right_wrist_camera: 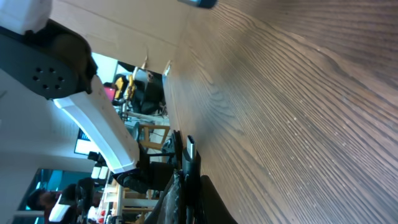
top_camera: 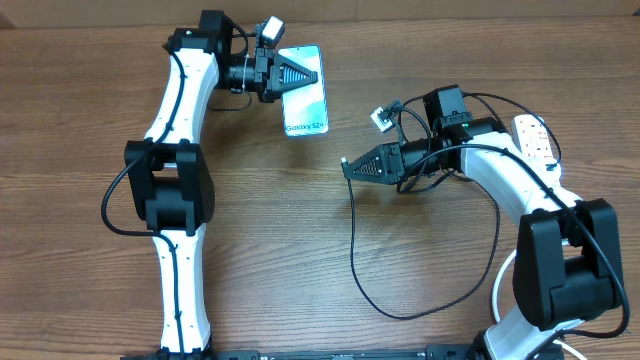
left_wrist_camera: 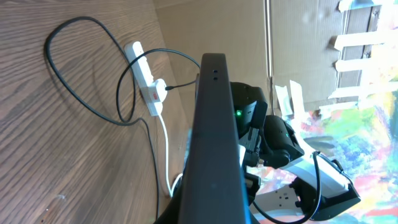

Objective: Plug charger to phone and switch on socket
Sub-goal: 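Lift the plug and carry it toward the phone's bottom port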

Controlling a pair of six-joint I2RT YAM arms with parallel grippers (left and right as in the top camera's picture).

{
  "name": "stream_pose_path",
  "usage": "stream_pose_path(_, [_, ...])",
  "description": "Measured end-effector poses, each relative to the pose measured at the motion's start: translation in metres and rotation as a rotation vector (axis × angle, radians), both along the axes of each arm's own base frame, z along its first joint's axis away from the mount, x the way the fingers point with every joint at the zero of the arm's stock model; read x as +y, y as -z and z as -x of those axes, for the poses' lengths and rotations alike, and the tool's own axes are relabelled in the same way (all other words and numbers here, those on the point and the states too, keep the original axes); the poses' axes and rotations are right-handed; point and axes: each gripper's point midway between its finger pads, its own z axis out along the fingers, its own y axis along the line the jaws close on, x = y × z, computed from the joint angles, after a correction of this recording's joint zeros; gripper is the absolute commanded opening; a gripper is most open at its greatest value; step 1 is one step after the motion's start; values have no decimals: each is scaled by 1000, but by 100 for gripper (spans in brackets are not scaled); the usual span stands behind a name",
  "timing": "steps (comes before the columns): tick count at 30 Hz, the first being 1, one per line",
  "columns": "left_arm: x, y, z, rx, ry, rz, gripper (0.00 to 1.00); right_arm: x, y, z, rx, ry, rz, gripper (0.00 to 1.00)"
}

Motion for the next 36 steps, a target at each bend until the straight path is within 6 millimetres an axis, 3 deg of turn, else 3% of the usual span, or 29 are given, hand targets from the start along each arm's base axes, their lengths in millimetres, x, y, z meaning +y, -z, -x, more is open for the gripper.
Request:
stream_pose_path(13, [-23,-3,5,89,42,4,4,4,-8,-8,35,22,-29,4])
stream_pose_path(24, [-24,-1,5,171,35,-14,4,30,-12,5,19,-47,-42,4])
stream_pose_path(36, [-24,3,4,178,26,-42,4,36,-19,-11,6,-10,-50,4])
